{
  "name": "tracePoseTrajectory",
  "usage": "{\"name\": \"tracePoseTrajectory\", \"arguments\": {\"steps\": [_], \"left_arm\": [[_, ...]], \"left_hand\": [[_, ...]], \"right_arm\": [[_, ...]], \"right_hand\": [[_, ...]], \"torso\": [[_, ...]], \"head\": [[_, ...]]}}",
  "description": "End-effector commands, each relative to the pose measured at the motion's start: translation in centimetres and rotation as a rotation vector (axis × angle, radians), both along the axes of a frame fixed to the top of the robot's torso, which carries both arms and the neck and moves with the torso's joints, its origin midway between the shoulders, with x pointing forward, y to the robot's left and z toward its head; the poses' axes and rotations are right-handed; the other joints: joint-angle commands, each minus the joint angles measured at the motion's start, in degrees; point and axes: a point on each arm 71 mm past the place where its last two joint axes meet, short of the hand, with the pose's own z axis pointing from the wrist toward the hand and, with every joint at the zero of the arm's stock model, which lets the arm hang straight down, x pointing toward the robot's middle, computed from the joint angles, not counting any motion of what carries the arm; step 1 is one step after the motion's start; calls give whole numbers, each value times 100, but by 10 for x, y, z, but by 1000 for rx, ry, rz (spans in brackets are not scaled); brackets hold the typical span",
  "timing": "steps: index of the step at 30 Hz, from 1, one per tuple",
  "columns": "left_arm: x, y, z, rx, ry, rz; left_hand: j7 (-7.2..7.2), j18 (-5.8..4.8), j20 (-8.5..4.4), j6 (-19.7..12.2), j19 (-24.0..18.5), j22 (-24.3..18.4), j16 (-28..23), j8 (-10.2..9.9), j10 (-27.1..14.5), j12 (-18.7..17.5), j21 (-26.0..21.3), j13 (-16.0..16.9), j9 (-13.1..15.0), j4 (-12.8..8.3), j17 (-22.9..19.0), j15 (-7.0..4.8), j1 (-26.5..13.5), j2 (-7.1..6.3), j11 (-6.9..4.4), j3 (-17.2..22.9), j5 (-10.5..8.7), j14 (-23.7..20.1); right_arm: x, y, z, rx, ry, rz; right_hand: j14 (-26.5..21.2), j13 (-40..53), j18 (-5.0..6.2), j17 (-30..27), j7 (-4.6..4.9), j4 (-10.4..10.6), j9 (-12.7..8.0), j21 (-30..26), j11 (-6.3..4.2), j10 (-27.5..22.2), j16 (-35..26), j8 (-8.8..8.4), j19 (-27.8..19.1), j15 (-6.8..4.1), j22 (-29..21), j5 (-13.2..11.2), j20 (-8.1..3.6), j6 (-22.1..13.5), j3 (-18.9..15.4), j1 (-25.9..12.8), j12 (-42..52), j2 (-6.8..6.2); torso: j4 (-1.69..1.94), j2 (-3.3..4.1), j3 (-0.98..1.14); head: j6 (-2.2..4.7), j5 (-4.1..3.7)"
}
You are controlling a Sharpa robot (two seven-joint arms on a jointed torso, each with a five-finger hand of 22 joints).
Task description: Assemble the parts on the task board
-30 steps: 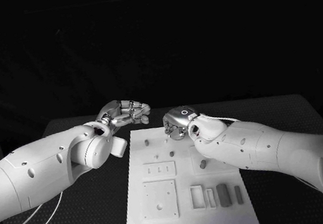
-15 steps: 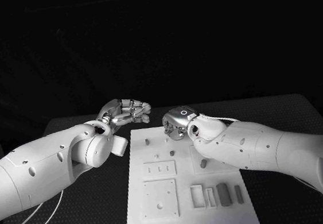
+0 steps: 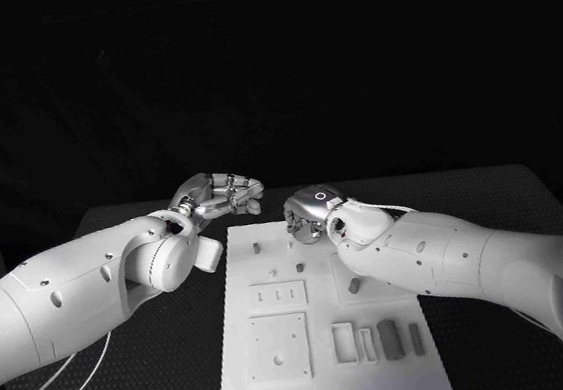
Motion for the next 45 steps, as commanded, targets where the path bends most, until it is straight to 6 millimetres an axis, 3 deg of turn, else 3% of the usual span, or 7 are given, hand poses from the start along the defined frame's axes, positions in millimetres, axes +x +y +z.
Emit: {"name": "tracePoseTrajectory", "arguments": {"steps": [1,25,37,45], "left_arm": [[0,-3,3,-8,-5,-17],[0,-4,3,-9,-5,-18],[1,-4,3,-8,-5,-17],[1,-3,3,-7,-6,-15]], "left_hand": [[-8,36,30,-41,5,10,-33,-36,-4,-27,-38,-6,-7,0,11,14,-51,-28,32,44,31,25],[-8,37,30,-42,6,14,-42,-36,-4,-28,-42,-6,-7,-2,20,13,-49,-29,32,45,31,27],[-7,37,30,-43,6,15,-46,-37,-5,-28,-44,-6,-7,-1,24,13,-49,-31,32,45,30,28],[-6,37,30,-46,6,16,-49,-39,-5,-28,-45,-6,-8,-1,26,14,-50,-34,32,45,30,29]], "right_arm": [[0,0,-1,-7,-7,-10],[2,0,-1,2,10,-14],[2,0,-1,28,21,-19],[3,0,-1,34,20,-21]], "right_hand": [[-29,10,165,-2,11,4,6,38,18,17,19,19,-4,8,125,34,-21,33,33,27,-30,16],[-51,6,165,-21,55,5,-11,52,66,-93,7,-45,-53,54,119,33,-6,-75,50,12,-118,7],[-76,-114,165,-24,251,21,-120,86,248,-624,40,-293,-89,220,109,34,13,-516,-6,-47,-248,-266],[-124,-187,165,-27,294,30,-143,75,306,-835,45,-332,-113,279,100,33,29,-611,-20,-95,-234,-366]], "torso": [[-1,-1,-1],[0,2,-2],[-6,-2,-2],[-8,-2,1]], "head": [[2,0],[-12,1],[-34,5],[-42,-5]]}}
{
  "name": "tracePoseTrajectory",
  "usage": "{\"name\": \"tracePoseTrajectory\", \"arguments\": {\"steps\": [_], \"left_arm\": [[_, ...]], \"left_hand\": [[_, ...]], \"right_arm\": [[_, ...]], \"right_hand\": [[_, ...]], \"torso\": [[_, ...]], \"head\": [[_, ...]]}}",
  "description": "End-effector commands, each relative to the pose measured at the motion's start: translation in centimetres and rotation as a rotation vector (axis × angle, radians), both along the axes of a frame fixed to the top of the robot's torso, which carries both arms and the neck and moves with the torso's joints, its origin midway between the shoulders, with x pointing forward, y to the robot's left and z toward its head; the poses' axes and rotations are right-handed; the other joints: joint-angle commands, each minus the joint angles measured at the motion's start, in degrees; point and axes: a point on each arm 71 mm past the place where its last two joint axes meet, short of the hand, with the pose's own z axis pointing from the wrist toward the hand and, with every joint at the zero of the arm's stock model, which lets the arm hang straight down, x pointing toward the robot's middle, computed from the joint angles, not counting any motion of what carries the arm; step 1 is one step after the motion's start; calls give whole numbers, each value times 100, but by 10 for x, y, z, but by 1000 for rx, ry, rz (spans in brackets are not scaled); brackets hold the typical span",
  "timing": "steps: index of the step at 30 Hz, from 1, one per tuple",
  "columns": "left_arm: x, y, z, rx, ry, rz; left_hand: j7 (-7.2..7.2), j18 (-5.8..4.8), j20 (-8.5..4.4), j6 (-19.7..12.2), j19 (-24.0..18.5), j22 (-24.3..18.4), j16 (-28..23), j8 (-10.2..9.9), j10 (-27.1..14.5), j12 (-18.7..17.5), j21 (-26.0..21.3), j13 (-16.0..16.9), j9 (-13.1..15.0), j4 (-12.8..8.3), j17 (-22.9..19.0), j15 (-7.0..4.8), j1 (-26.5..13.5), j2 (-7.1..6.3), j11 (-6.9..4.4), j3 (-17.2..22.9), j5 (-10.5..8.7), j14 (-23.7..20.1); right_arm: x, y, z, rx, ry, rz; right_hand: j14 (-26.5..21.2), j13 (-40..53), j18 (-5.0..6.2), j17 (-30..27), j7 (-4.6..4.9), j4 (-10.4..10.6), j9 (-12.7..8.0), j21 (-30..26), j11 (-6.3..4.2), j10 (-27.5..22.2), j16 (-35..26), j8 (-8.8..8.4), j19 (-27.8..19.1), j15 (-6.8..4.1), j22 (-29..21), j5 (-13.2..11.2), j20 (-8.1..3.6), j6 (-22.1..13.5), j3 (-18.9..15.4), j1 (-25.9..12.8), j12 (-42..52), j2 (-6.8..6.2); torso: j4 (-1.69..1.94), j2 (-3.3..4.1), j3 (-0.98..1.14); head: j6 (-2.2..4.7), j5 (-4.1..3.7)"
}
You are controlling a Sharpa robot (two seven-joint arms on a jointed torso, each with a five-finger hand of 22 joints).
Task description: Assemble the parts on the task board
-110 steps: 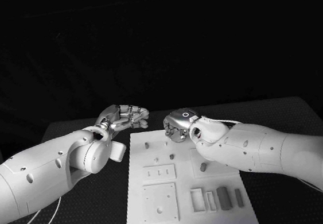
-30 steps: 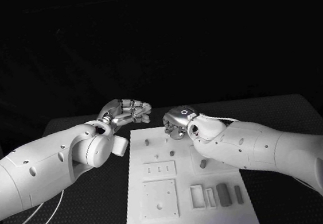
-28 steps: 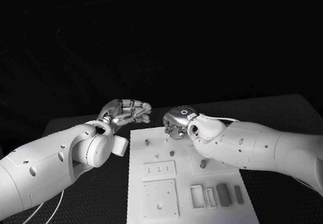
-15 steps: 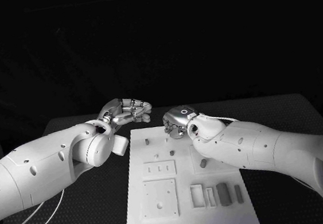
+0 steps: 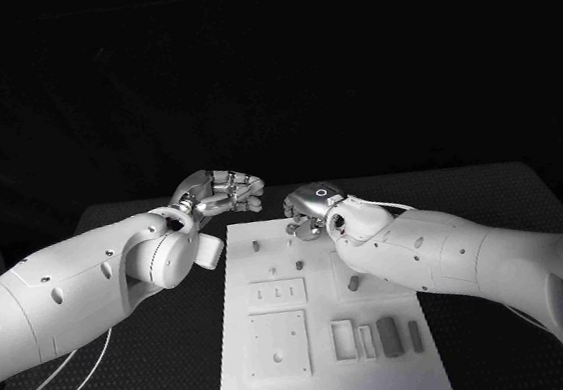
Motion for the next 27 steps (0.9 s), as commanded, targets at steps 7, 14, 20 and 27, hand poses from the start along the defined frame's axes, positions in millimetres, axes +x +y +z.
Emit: {"name": "tracePoseTrajectory", "arguments": {"steps": [7,14,20,27], "left_arm": [[0,-1,3,-7,-6,-12],[-1,7,4,-6,-10,3],[-2,14,6,-6,-15,12],[-3,19,6,-5,-14,19]], "left_hand": [[-6,38,30,-48,6,9,-29,-40,-5,-28,-23,-6,-9,-1,13,14,-26,-11,33,45,30,30],[-6,38,30,-49,7,10,-32,-40,-4,-27,-24,-6,-9,-2,16,14,-25,-11,32,46,30,31],[-7,39,30,-45,7,11,-34,-38,0,-25,-25,-5,-8,-3,18,14,-22,-14,31,46,30,32],[-8,39,30,-42,7,13,-36,-36,2,-24,-26,-4,-7,-4,21,13,-20,-17,29,47,30,33]], "right_arm": [[-1,-2,1,23,-8,5],[-4,-14,19,86,-12,18],[-6,-39,42,111,-8,10],[2,-79,64,65,26,-17]], "right_hand": [[-13,-16,261,-8,8,15,-7,6,51,-103,24,-21,-43,61,97,-18,1,-66,-35,-6,-4,-84],[7,-17,261,-2,9,11,-6,18,45,-82,48,-15,-24,56,100,-18,-4,-67,-33,1,20,-98],[-12,16,261,-2,-23,8,19,19,8,50,61,40,-36,21,101,-18,-4,2,-47,1,86,-188],[-18,201,261,-12,6,48,27,24,-113,364,74,23,-14,-93,90,-18,0,-80,-110,-57,279,-398]], "torso": [[-1,0,3],[-45,-10,17],[-137,-17,29],[-227,-33,59]], "head": [[5,-13],[56,0],[123,36],[163,94]]}}
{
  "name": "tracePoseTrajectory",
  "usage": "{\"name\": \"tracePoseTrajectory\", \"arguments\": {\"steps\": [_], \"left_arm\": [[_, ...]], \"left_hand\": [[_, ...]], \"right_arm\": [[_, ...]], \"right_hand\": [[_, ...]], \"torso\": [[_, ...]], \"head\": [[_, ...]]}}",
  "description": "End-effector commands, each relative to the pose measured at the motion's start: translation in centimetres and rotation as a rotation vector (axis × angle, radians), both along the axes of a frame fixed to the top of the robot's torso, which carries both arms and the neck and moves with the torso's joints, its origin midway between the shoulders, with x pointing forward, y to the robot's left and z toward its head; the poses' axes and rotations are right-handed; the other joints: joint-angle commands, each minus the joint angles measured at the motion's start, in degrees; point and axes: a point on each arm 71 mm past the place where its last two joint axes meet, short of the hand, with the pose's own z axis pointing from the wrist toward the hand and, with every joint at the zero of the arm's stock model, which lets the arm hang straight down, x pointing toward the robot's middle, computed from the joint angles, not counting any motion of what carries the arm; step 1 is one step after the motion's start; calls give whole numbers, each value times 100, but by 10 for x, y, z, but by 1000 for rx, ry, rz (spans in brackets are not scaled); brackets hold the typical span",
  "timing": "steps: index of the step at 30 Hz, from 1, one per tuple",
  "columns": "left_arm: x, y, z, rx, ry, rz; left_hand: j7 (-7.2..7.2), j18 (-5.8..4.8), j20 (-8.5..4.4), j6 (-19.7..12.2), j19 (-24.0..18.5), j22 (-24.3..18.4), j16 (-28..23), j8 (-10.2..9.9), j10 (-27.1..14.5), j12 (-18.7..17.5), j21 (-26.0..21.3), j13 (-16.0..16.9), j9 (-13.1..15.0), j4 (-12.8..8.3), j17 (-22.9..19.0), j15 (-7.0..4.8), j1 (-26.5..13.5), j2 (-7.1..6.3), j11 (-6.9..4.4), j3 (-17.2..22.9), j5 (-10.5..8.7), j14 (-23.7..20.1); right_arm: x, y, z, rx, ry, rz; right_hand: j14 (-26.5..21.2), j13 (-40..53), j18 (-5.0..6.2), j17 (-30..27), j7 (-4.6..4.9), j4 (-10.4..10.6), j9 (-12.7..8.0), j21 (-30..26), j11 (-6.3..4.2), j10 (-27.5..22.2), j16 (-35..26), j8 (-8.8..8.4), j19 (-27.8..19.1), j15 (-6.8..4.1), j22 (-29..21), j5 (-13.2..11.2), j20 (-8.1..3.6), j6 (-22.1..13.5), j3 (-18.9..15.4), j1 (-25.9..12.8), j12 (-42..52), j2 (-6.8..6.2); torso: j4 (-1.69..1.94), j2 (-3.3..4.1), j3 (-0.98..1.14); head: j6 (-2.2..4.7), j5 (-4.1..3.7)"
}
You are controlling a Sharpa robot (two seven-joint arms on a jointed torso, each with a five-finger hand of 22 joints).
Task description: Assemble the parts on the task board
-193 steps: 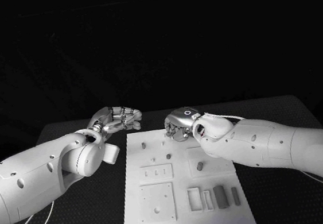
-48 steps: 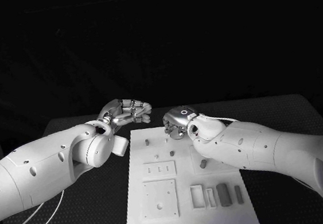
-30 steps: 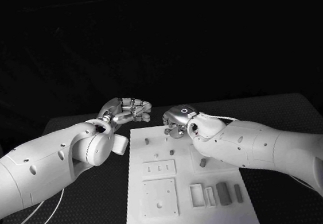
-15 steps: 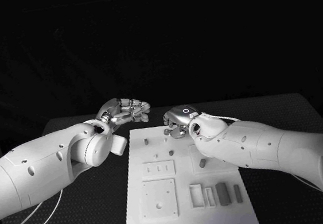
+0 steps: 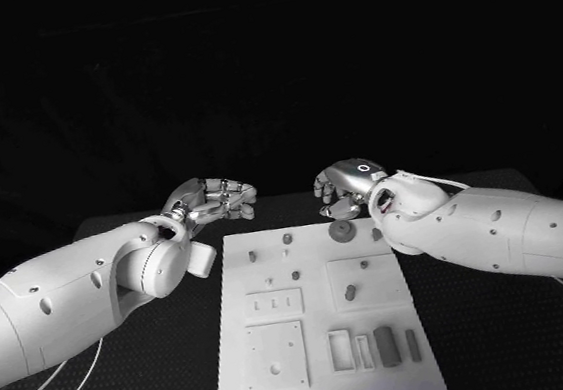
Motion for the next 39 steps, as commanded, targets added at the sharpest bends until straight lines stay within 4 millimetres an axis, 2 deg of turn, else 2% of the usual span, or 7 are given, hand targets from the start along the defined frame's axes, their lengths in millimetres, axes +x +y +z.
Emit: {"name": "tracePoseTrajectory", "arguments": {"steps": [1,8,14,18,21,25,39], "left_arm": [[0,1,2,-8,-9,-7],[0,1,2,-8,-10,-8],[1,-1,2,-8,-9,-11],[2,-1,2,-8,-9,-12],[2,-3,2,-8,-9,-16],[2,-5,2,-9,-9,-20],[3,-7,1,-9,-8,-23]], "left_hand": [[-8,42,30,-42,7,9,-36,-14,2,-24,-26,-4,-7,11,6,13,-20,-17,29,32,30,34],[-8,42,30,-41,7,10,-38,-14,3,-24,-27,-4,-6,11,8,13,-19,-20,29,31,30,34],[-8,42,30,-40,8,11,-40,-13,3,-24,-28,-3,-6,12,10,13,-19,-18,29,32,30,35],[-8,42,30,-41,8,11,-42,-14,3,-25,-28,-4,-6,13,11,14,-19,-17,29,33,31,35],[-8,42,30,-42,9,12,-43,-14,3,-25,-29,-4,-6,14,13,14,-20,-16,29,33,30,35],[-8,42,30,-42,9,13,-44,-14,2,-25,-29,-4,-7,14,14,14,-20,-14,30,34,30,36],[-7,42,31,-44,9,14,-49,-15,1,-26,-31,-4,-7,15,17,14,-21,-10,30,35,30,36]], "right_arm": [[6,-10,6,-37,62,1],[9,-30,-1,-99,148,-31],[14,-36,-9,-127,196,-41],[17,-37,-21,-139,213,-48],[16,-34,-30,-143,227,-45],[17,-31,-35,-137,236,-42],[20,-32,-46,-155,255,-55]], "right_hand": [[11,64,263,-9,46,18,-13,24,-12,1,38,-42,16,-32,76,-18,-21,-132,-27,-6,13,-60],[-29,317,263,-20,23,114,6,-7,-67,210,31,-39,3,-77,65,-17,-8,-175,-62,-104,209,-214],[12,1887,263,252,-81,268,38,195,-203,230,491,-74,135,-201,130,1,-90,-273,-391,-228,1260,-387],[-3,3661,263,657,-147,207,32,549,-251,-329,1077,-128,254,-255,136,-36,-217,-330,-612,-194,2678,-199],[49,4416,263,947,-142,188,29,736,-262,-580,1517,-147,295,-291,123,36,-268,-355,-695,-234,3385,-335],[6,5282,263,1231,-172,231,25,1033,-291,-789,1967,-188,228,-274,136,-26,-328,-438,-644,-256,4279,-303],[-103,5804,263,1322,-210,22,69,1422,-323,-990,2240,-136,93,-310,128,-17,-382,-393,-585,-191,4950,-15]], "torso": [[-79,-14,23],[-126,-22,42],[-93,-10,38],[-92,-16,35],[-101,-13,34],[-82,-8,34],[-65,-3,31]], "head": [[20,52],[29,42],[1,7],[-6,-15],[-1,-2],[-21,-7],[-43,-11]]}}
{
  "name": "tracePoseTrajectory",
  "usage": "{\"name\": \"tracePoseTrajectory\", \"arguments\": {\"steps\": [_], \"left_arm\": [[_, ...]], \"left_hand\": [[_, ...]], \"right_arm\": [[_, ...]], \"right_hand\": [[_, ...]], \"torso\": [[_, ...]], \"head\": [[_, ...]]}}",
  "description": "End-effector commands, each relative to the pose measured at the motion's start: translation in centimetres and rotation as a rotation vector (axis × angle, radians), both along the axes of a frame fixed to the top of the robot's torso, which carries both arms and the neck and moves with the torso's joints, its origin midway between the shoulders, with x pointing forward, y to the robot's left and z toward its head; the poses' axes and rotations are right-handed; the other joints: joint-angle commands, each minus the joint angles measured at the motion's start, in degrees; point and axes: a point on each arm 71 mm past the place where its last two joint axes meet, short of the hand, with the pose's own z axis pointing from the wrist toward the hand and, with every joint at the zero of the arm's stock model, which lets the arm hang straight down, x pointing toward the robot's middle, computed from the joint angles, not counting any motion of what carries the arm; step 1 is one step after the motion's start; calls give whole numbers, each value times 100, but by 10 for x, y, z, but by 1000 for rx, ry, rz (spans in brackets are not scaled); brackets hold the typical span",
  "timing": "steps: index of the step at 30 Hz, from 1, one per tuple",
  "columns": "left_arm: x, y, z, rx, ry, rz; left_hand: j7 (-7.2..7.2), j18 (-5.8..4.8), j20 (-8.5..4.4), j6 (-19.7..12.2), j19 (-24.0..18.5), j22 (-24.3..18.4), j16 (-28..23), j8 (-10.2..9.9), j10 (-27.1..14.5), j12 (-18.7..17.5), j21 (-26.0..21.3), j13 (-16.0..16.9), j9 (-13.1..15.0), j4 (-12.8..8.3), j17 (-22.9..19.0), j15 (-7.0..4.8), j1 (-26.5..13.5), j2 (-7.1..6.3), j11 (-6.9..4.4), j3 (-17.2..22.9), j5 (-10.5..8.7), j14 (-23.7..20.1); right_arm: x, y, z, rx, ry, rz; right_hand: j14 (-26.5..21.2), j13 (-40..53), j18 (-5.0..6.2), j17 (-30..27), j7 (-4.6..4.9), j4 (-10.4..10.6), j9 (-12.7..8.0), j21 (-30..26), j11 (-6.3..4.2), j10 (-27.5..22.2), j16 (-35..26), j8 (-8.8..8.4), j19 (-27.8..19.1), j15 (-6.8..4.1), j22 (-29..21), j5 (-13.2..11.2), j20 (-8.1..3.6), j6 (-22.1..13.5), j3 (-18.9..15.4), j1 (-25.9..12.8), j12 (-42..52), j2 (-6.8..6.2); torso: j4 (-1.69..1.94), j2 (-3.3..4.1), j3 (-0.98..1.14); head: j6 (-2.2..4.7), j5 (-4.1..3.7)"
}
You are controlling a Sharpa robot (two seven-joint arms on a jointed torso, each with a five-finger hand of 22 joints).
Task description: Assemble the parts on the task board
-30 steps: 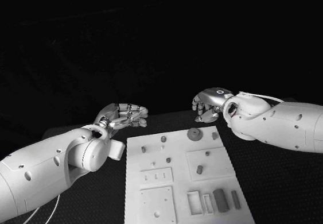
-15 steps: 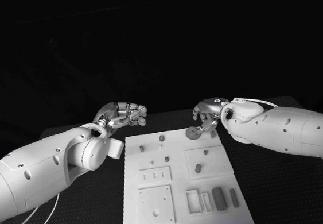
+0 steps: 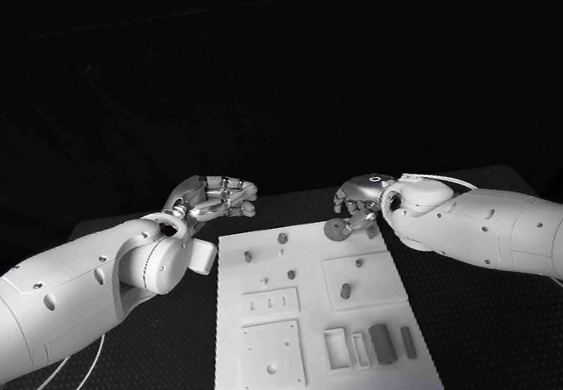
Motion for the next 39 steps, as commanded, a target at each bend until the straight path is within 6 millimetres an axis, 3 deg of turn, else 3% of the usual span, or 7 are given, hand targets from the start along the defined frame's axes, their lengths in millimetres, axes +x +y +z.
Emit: {"name": "tracePoseTrajectory", "arguments": {"steps": [1,9,39], "left_arm": [[0,-3,2,-10,-6,-20],[0,-5,2,-11,-6,-24],[-1,-7,2,-11,-4,-27]], "left_hand": [[-7,65,31,-44,9,6,-27,-16,1,-26,-32,-4,-7,15,8,14,-22,-10,30,35,30,36],[-6,64,31,-46,9,7,-29,-16,0,-27,-33,-4,-7,16,11,14,-25,-9,31,34,30,37],[-6,65,31,-47,10,12,-39,-17,-1,-28,-38,-4,-7,13,21,14,-24,-12,31,33,30,40]], "right_arm": [[-1,1,-4,-8,29,15],[0,0,-6,-4,36,9],[0,5,-14,2,97,20]], "right_hand": [[-41,12,277,6,1,-71,9,41,-16,-45,42,40,-64,-2,137,-28,-1,58,1,-3,39,92],[-55,16,277,-3,-22,-128,19,115,-37,-62,86,71,-106,-22,134,-28,-7,116,1,13,85,358],[-107,-22,277,-45,-32,-95,-24,188,-48,-106,124,6,-177,-34,112,-28,0,5,-90,-170,109,422]], "torso": [[-5,3,2],[0,4,6],[-6,11,23]], "head": [[-15,16],[-29,34],[-93,116]]}}
